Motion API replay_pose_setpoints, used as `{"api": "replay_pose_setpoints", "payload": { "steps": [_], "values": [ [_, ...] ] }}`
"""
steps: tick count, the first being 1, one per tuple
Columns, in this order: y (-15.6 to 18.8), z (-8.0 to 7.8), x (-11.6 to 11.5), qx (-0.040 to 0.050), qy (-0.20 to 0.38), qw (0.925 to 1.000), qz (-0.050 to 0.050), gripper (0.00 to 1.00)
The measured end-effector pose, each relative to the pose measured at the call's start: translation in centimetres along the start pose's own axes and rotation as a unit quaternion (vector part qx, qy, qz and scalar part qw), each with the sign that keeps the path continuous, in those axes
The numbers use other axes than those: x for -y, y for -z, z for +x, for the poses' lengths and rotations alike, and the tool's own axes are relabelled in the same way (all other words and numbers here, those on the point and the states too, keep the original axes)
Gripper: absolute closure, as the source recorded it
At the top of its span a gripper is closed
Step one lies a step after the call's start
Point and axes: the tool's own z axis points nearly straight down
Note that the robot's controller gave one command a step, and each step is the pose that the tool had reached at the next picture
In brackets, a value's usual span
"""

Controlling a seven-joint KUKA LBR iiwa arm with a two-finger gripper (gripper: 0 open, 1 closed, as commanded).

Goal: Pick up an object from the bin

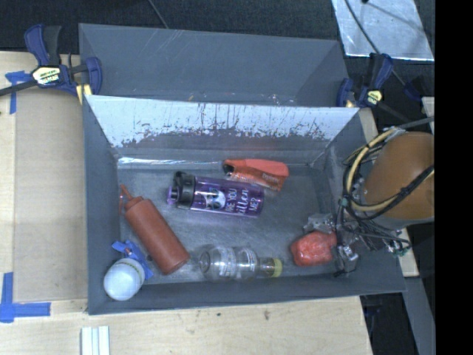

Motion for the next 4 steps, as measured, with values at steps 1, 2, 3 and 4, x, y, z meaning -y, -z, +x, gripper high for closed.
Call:
{"api": "replay_pose_setpoints", "payload": {
  "steps": [1,2,3,4],
  "values": [
    [1.6,0.1,-0.3,0.0006,-0.001,1.0,-0.003,1.0],
    [3.6,-0.4,-0.2,0.0079,0.0,1.0,0.0,1.0],
    [4.8,-0.3,-0.3,0.0055,0.001,1.0,-0.001,1.0],
    [6.0,-0.2,-0.3,0.0016,0.0,1.0,-0.004,1.0]
  ]
}}
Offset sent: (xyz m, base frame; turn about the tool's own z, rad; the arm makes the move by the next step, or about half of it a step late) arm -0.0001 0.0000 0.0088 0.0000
